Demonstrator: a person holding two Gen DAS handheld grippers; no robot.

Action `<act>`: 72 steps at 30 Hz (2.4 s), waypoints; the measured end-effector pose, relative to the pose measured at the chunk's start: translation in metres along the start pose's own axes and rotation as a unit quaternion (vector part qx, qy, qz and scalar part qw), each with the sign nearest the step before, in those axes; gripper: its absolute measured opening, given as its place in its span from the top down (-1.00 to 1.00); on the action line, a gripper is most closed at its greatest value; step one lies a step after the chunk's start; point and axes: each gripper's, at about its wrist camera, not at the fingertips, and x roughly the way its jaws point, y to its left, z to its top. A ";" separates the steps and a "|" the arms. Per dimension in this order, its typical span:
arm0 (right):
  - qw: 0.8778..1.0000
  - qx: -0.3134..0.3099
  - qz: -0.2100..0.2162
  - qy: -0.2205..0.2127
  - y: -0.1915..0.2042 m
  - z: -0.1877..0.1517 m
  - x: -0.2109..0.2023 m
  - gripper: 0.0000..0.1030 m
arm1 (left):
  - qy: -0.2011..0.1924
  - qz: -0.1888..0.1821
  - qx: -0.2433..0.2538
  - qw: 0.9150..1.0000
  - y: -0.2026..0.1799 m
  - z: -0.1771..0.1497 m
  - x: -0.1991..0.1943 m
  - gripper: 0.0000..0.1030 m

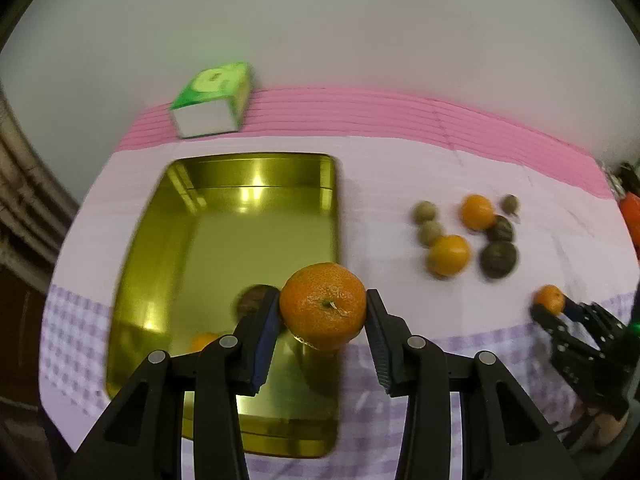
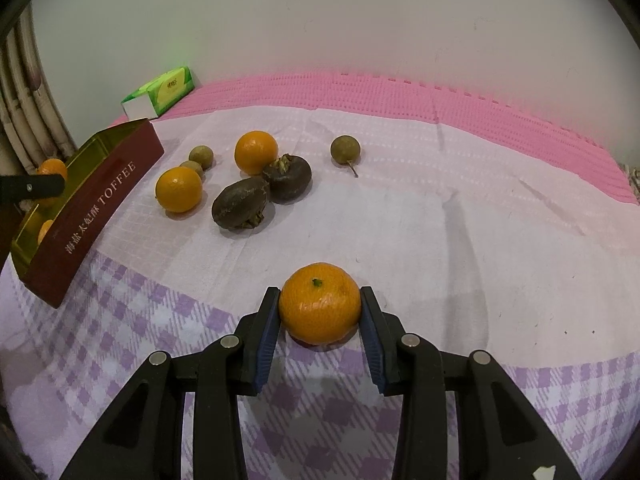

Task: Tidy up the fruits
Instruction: 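Lower the held mandarin into the tin and open the left gripper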

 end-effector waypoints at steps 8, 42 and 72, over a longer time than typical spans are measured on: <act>1.000 -0.007 -0.017 -0.004 0.005 0.000 0.002 0.30 | 0.009 0.046 -0.036 0.998 0.056 0.001 0.012 0.17; 0.999 -0.007 -0.034 0.003 0.009 0.001 0.006 0.30 | 0.065 0.073 -0.061 0.993 0.107 -0.017 0.059 0.17; 0.999 -0.010 -0.035 0.012 0.010 0.001 0.006 0.31 | 0.038 0.081 -0.052 0.995 0.107 -0.017 0.038 -0.11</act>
